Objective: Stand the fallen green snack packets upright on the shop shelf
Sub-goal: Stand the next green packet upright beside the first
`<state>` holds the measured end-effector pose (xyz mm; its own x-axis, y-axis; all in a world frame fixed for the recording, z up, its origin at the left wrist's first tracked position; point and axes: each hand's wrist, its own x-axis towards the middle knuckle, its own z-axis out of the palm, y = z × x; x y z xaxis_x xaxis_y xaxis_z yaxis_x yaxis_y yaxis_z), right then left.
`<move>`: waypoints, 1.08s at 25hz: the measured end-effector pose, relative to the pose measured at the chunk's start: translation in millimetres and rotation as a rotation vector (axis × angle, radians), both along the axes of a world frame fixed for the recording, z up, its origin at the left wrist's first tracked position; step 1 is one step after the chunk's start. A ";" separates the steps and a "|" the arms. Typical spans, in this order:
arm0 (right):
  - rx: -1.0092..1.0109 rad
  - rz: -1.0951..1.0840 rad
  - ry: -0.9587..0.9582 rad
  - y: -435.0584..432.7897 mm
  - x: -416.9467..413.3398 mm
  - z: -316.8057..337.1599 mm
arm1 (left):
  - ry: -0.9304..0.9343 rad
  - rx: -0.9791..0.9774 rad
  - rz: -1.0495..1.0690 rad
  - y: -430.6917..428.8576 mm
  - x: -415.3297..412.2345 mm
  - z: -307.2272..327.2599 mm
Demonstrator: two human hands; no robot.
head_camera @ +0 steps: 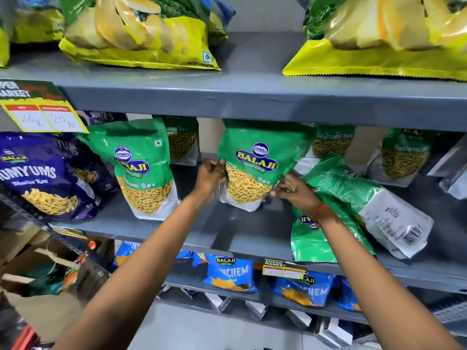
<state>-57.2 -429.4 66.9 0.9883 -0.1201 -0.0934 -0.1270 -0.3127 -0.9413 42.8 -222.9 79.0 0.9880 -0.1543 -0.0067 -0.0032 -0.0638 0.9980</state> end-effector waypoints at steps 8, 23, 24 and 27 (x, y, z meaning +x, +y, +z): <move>0.025 0.051 -0.054 26.7 21.0 -7.0 | 0.083 0.053 -0.103 33.6 22.0 -19.7; 0.033 0.087 0.037 28.4 -0.1 -38.1 | 0.038 0.170 -0.364 46.7 -19.9 -57.0; 0.052 0.086 0.053 30.3 -5.0 -39.0 | 0.041 0.167 -0.360 49.1 -24.7 -60.0; 0.084 0.076 0.070 31.9 -15.5 -46.1 | 0.035 0.193 -0.373 54.5 -38.2 -60.5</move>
